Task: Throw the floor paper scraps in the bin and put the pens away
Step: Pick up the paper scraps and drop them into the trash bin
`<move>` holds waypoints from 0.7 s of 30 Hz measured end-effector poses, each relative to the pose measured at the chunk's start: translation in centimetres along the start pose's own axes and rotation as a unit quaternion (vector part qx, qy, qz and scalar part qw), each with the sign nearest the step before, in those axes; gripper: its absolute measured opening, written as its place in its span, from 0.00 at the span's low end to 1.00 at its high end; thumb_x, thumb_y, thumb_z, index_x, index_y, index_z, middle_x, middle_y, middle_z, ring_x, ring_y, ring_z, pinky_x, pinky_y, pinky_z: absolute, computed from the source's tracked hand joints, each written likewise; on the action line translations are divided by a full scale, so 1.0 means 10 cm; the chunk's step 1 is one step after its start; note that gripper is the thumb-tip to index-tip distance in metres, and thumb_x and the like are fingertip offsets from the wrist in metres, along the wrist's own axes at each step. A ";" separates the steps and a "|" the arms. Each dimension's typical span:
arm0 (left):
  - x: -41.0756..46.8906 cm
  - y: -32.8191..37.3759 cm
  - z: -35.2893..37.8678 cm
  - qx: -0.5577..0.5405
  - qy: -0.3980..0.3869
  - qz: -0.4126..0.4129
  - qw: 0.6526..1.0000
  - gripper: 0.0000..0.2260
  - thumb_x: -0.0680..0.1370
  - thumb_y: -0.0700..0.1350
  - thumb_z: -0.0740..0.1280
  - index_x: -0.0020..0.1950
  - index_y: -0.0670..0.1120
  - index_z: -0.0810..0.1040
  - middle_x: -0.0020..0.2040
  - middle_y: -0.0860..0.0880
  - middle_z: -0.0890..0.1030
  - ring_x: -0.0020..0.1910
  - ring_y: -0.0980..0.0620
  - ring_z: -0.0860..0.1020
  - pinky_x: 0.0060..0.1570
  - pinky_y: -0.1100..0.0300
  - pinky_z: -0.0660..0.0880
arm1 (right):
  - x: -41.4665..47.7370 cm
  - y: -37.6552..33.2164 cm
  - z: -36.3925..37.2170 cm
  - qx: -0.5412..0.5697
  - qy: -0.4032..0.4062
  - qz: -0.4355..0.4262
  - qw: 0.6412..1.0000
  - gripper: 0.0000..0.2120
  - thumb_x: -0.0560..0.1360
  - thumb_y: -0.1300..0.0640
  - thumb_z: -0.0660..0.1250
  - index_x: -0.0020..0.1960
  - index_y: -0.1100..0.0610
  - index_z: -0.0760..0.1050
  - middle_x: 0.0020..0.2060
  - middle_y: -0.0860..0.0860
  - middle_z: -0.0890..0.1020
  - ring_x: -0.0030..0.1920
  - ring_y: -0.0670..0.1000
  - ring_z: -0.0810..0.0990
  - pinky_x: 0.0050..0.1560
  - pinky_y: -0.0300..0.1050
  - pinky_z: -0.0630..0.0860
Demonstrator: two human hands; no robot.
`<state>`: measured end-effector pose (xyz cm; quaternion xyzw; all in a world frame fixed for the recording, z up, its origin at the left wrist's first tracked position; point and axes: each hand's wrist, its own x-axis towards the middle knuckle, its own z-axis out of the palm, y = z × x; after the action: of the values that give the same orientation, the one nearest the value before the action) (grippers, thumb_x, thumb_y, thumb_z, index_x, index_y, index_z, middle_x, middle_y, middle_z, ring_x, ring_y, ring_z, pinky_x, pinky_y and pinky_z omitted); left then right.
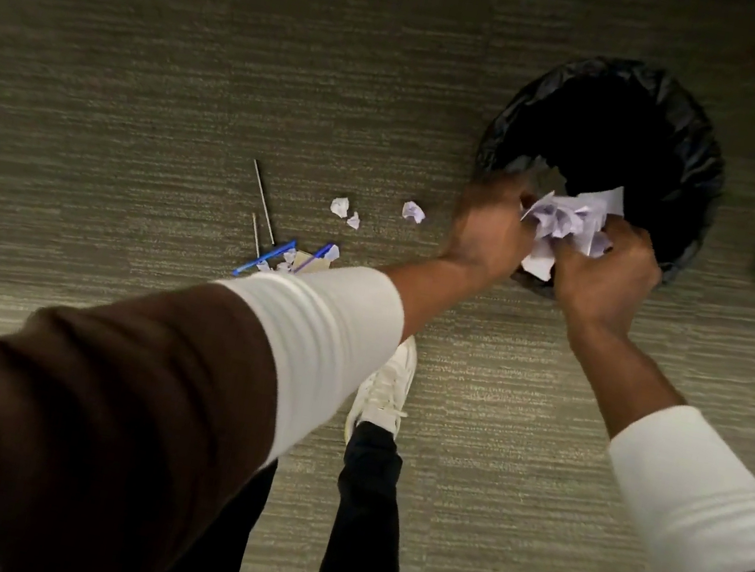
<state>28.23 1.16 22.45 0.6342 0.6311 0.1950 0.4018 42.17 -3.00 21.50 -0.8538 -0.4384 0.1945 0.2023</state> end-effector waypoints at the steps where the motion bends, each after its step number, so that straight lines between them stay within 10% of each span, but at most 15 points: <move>1: 0.04 0.06 0.06 0.001 -0.018 -0.003 1.000 0.19 0.74 0.39 0.73 0.64 0.40 0.80 0.59 0.39 0.83 0.59 0.40 0.81 0.56 0.54 0.76 | 0.08 0.04 -0.01 0.002 0.003 0.019 1.000 0.15 0.70 0.48 0.73 0.46 0.61 0.82 0.44 0.59 0.86 0.44 0.60 0.84 0.40 0.42 0.67; 7: 0.01 0.12 0.24 0.012 -0.101 0.010 0.995 0.33 0.73 0.42 0.72 0.76 0.43 0.66 0.73 0.39 0.70 0.68 0.38 0.75 0.60 0.50 0.78 | 0.27 0.12 -0.07 0.025 -0.006 0.133 0.991 0.19 0.69 0.51 0.72 0.59 0.54 0.82 0.53 0.55 0.88 0.56 0.58 0.85 0.55 0.49 0.80; 13: -0.18 -0.36 -0.06 0.031 -0.030 -0.018 0.999 0.11 0.76 0.42 0.67 0.59 0.45 0.76 0.51 0.45 0.82 0.46 0.44 0.82 0.46 0.51 0.82 | 0.00 -0.05 0.00 0.045 -0.014 0.062 0.997 0.15 0.69 0.56 0.65 0.52 0.54 0.85 0.45 0.52 0.89 0.45 0.52 0.88 0.50 0.51 0.85; 21: -0.45 -1.48 -0.60 0.091 -0.007 -0.149 0.985 0.06 0.75 0.43 0.64 0.47 0.50 0.80 0.44 0.49 0.86 0.44 0.45 0.84 0.45 0.53 0.82 | -0.71 -0.49 0.72 0.091 -0.180 -0.091 0.975 0.09 0.70 0.63 0.67 0.46 0.55 0.84 0.40 0.47 0.87 0.37 0.47 0.85 0.43 0.49 0.85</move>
<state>13.62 -3.32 16.01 0.5686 0.7304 0.0703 0.3718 31.37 -4.99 19.05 -0.7391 -0.5244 0.3649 0.2134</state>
